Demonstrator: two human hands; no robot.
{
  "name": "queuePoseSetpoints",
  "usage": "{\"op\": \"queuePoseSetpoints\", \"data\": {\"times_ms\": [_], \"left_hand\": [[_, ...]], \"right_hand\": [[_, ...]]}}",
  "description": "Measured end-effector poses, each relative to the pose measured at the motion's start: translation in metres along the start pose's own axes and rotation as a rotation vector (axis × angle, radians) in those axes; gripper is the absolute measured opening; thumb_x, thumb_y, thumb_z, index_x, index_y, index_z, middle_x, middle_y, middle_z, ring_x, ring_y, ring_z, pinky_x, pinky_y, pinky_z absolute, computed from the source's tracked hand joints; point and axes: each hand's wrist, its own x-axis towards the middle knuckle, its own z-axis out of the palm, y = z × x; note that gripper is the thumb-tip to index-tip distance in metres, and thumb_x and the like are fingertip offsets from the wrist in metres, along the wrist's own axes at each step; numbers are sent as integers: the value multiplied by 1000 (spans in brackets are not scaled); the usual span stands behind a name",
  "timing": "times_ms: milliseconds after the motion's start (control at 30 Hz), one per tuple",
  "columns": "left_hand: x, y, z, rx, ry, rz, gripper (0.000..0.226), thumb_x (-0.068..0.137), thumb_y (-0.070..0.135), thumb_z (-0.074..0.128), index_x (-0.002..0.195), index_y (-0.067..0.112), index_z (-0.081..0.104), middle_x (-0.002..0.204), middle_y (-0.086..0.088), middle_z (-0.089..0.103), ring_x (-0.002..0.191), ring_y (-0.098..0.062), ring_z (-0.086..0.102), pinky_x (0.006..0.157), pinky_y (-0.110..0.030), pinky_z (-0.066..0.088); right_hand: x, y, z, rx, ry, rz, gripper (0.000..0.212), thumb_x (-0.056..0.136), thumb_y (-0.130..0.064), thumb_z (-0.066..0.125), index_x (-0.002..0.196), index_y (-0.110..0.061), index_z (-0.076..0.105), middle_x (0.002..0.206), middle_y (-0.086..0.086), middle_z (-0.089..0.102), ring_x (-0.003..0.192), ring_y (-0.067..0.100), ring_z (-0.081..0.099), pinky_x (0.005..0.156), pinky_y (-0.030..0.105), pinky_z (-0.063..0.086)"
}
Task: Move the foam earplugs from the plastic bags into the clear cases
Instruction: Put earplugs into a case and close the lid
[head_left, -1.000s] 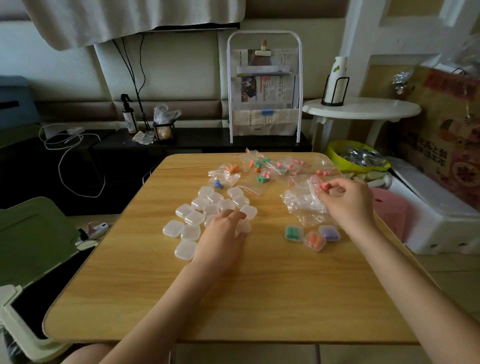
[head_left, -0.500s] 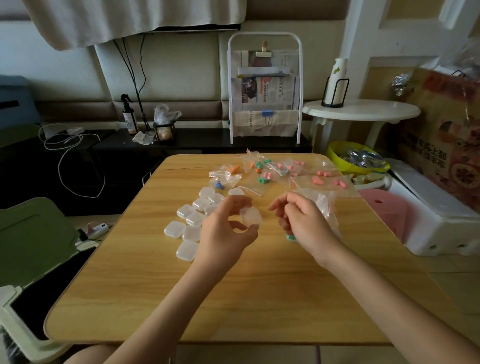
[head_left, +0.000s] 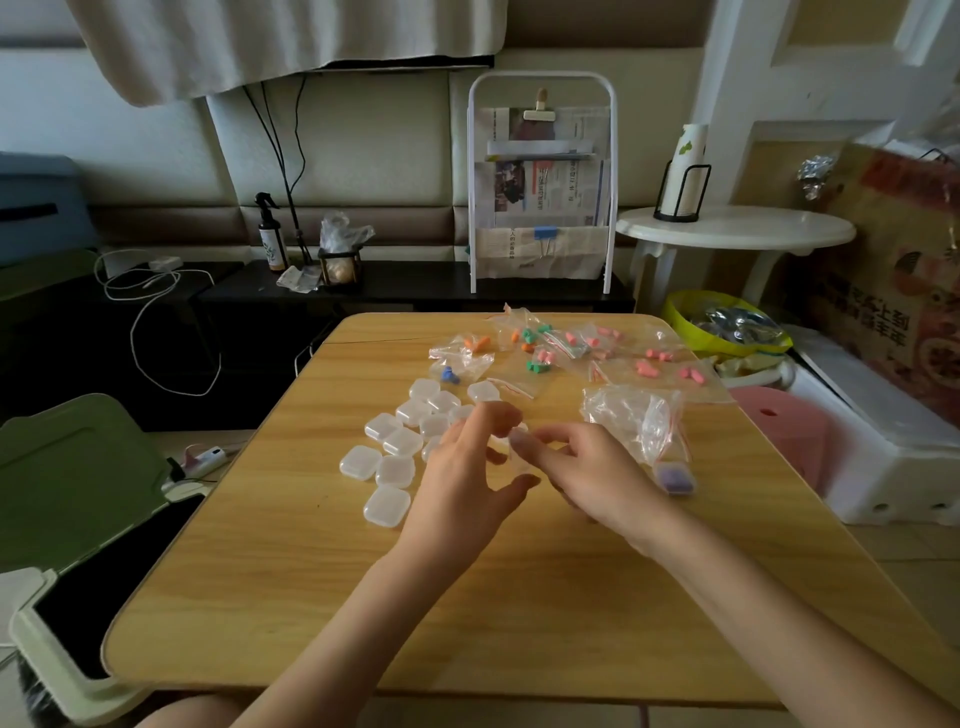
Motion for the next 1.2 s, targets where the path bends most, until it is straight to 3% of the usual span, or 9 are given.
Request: {"op": "queuePoseSetpoints", "data": {"times_ms": [100,300,467,567,700,800,967,1100,1200], "left_hand": [[2,-2,-3,54,27,24,41,70,15,82,105,13,60,100,16,59,91,-9,62,79,-28,54],[4,-2,-11,142,50,78,41,62,21,87,95,9,66,91,3,70,82,-18,67,69,-41,57],[6,-5,-19,31,36,-29,47,58,28,88,95,15,62,91,11,67,85,-10,65,75,-29,56],[5,-6,-19,23,71,-61,43,62,24,87,90,23,55,91,14,59,84,-9,60,71,-22,54],[6,-8,-20,-139,92,-170,39,69,1,80,87,26,57,96,5,62,92,-4,61,75,-16,54],[2,-8,-16,-295,64,-279,31,79,-4,71,86,24,60,101,4,66,96,-8,66,77,-30,58],[5,0,-18,-783,26,-600,23,91,-3,53,108,7,65,96,-14,71,84,-21,71,75,-27,58],[6,-3,-18,-931,6,-641,29,91,-1,55,116,11,63,116,-9,67,100,-27,68,77,-29,57],[5,-5,-15,-849,52,-635,39,81,0,70,117,12,62,117,-10,65,95,-21,70,74,-27,57]], "right_hand": [[0,0,-4,198,-60,42,38,91,-46,55,110,-15,67,42,-12,38,39,6,33,39,22,26],[-2,-1,-12,390,-194,127,33,87,-40,58,98,-10,66,50,-8,29,45,7,25,37,17,22],[-2,-2,-21,465,-240,200,47,81,-37,65,112,-1,62,53,-9,28,45,6,23,36,16,20],[-4,-6,-21,495,-261,211,26,88,-26,64,106,-8,58,55,-7,30,45,7,22,35,16,19],[-7,-10,-16,395,-271,173,7,93,-14,58,95,-13,52,53,-5,32,46,9,22,38,18,18],[-9,-10,-7,317,-230,25,13,91,-20,64,90,-13,53,48,-9,35,42,7,24,38,19,21],[-5,-4,3,147,-18,-263,12,84,-20,72,82,-17,60,54,-5,54,47,6,37,49,20,31],[-6,-4,10,129,-62,-215,14,90,-25,64,88,-11,62,53,-14,50,46,2,36,47,15,30],[-3,-4,7,393,-137,-5,26,101,-20,39,95,-10,62,57,-6,36,49,8,29,45,22,24]]}}
